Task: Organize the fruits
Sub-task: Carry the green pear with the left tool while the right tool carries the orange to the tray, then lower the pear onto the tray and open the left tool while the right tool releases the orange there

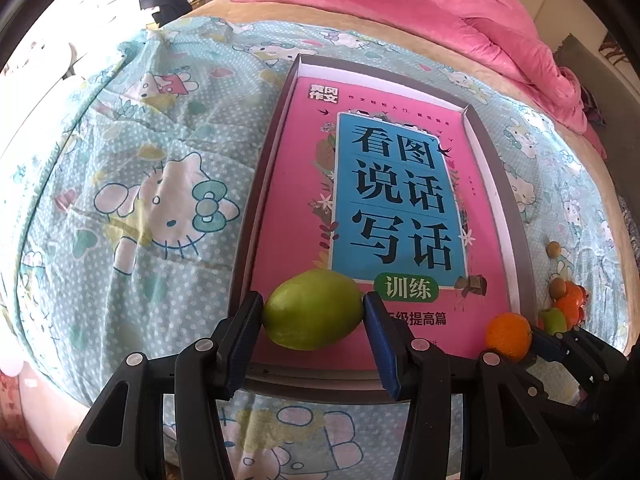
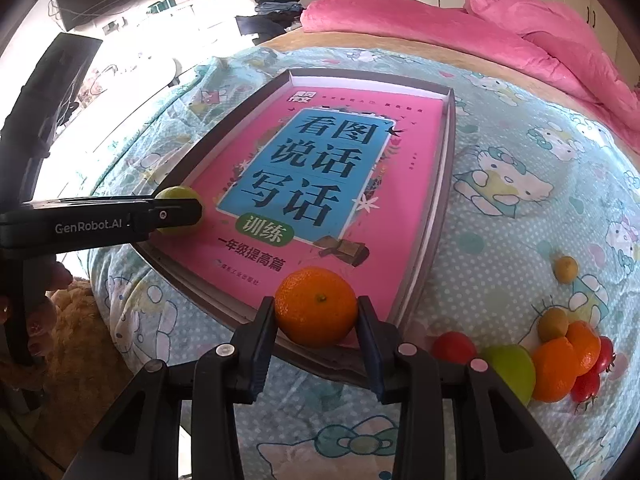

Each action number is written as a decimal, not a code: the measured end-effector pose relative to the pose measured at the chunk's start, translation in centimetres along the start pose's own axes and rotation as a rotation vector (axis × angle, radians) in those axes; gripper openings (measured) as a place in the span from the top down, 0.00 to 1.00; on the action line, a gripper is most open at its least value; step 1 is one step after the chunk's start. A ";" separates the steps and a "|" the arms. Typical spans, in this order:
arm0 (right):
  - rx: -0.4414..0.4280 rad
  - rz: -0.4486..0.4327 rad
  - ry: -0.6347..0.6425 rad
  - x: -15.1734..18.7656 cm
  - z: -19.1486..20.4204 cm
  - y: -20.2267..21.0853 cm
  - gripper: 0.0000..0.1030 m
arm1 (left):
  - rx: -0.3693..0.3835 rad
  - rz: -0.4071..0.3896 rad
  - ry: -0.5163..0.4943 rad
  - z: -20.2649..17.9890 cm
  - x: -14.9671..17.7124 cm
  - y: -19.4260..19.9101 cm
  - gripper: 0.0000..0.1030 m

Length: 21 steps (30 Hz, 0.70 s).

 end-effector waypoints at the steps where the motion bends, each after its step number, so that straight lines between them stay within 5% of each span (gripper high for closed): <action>1: 0.001 0.001 -0.002 0.0 0.0 0.0 0.61 | -0.003 0.000 -0.001 0.0 0.0 0.0 0.49; 21: -0.003 -0.013 -0.032 0.5 -0.1 1.0 0.60 | 0.001 0.008 0.009 0.1 0.2 0.0 0.48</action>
Point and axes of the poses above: each gripper's, at about its wrist camera, not at the fingertips, and y roughly against the way its jaws point, z to its left, x to its underside, the point moved 2 cm from there along -y, roughly the way its jaws point, and after that the axes turned 15 degrees about -x, right-handed, at the moved point
